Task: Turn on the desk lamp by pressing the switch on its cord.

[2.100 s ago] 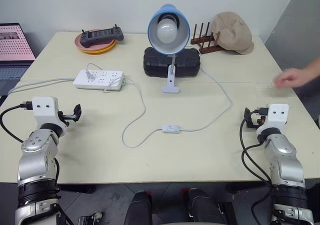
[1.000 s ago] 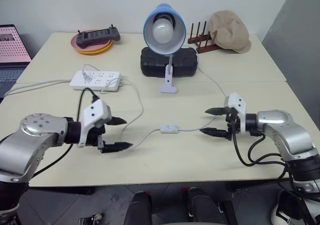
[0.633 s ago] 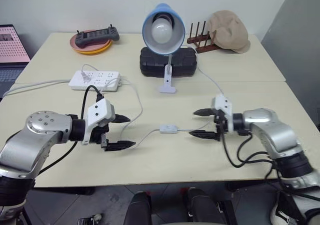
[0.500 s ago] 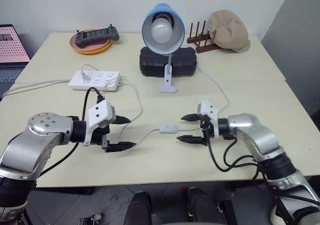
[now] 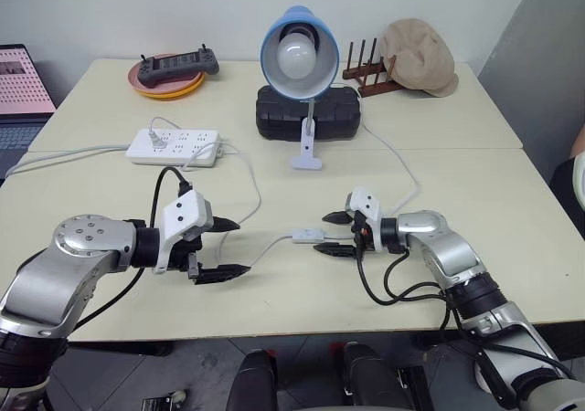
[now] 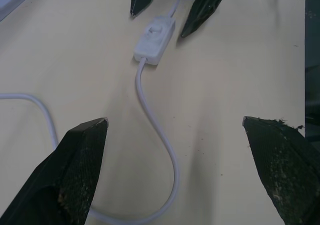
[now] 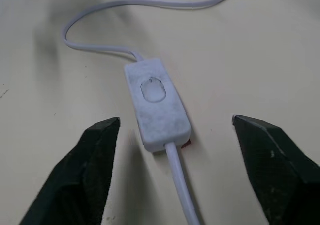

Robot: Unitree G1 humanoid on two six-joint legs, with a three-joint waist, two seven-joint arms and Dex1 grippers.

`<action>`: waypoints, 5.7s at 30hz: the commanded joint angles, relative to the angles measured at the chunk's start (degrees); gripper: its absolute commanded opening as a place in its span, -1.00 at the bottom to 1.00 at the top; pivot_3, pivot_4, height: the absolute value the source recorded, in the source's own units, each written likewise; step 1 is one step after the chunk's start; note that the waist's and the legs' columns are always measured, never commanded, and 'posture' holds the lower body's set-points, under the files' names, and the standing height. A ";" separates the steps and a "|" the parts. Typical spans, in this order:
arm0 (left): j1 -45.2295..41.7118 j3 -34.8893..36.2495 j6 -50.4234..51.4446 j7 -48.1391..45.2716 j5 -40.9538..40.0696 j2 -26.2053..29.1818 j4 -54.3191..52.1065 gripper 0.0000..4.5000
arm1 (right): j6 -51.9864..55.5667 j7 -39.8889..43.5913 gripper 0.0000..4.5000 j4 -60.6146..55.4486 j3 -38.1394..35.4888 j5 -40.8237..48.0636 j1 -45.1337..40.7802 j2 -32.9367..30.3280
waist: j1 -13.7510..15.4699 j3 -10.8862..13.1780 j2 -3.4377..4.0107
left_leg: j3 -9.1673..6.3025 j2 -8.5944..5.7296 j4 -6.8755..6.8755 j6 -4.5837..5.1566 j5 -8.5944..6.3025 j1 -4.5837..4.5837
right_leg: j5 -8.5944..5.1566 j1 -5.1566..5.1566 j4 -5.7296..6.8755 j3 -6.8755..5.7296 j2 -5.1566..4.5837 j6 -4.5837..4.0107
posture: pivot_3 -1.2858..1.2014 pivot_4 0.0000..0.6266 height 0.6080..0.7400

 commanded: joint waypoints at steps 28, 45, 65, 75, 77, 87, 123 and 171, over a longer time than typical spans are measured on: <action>0.92 16.96 31.37 49.25 -62.46 -22.81 -6.57 1.00 | -2.12 -10.93 -0.52 -12.12 -11.21 0.29 0.29 0.39 | -0.37 0.01 -0.06 | -0.06 -0.04 0.10 -0.01 0.00 0.19 | 0.05 0.01 0.65 0.04 -0.09 -0.05 | 0.03 -0.52 1.00; -5.07 8.82 21.07 55.21 -54.04 -38.29 1.65 1.00 | 1.53 -8.14 -0.52 -24.78 -8.93 3.77 4.55 -2.40 | 0.44 -0.09 -0.17 | -0.03 -0.11 0.01 0.01 0.04 0.77 | -0.23 0.41 0.71 0.14 0.01 -0.12 | 0.03 -0.52 1.00; -7.90 8.70 21.57 54.46 -56.19 -40.69 6.60 1.00 | 3.89 -8.60 -0.52 -29.94 -8.70 7.28 6.65 -2.98 | 0.53 -0.08 -0.18 | -0.04 -0.11 0.00 0.01 0.04 0.72 | -0.24 0.38 0.62 0.13 0.01 -0.12 | 0.03 -0.52 1.00; -6.88 7.63 22.09 53.33 -55.93 -40.66 5.11 0.25 | 4.21 -8.63 -0.52 -30.25 -8.64 7.57 6.45 -2.72 | 0.53 -0.08 -0.18 | -0.04 -0.11 -0.02 0.00 0.04 0.67 | -0.24 0.36 0.53 0.12 0.01 -0.12 | 0.03 -0.52 1.00; -6.76 7.61 22.17 53.30 -55.97 -40.67 4.99 0.03 | 4.23 -8.63 -0.52 -30.22 -8.67 7.64 6.32 -2.68 | 0.53 -0.08 -0.18 | -0.04 -0.11 -0.03 0.00 0.04 0.66 | -0.25 0.36 0.52 0.12 0.01 -0.12 | 0.03 -0.52 1.00; -6.59 7.66 22.47 53.42 -56.24 -40.57 4.83 -0.75 | 4.18 -8.74 -0.52 -30.69 -8.34 8.06 6.44 -2.82 | 0.53 -0.08 -0.18 | -0.05 -0.11 -0.05 0.00 0.04 0.57 | -0.25 0.33 0.40 0.11 0.00 -0.11 | 0.03 -0.52 1.00; -0.77 6.40 15.06 73.17 -80.66 -45.90 -1.02 -0.45 | -0.61 -9.76 -0.52 -29.27 -7.37 5.84 9.63 -3.75 | 1.17 -0.08 -0.18 | -0.12 -0.14 -0.06 -0.04 0.01 0.12 | -0.16 0.26 -0.24 0.02 -0.08 0.01 | 0.03 -0.52 1.00; -4.70 2.21 5.72 22.90 -17.06 0.08 -4.52 1.00 | -6.81 -6.83 0.21 6.22 -5.65 -5.42 -7.23 -3.16 | 0.97 0.07 -0.03 | 0.10 -0.07 -0.56 -0.11 -0.04 -0.23 | -0.10 -0.32 -0.41 0.04 -0.09 -0.24 | 0.03 -0.52 1.00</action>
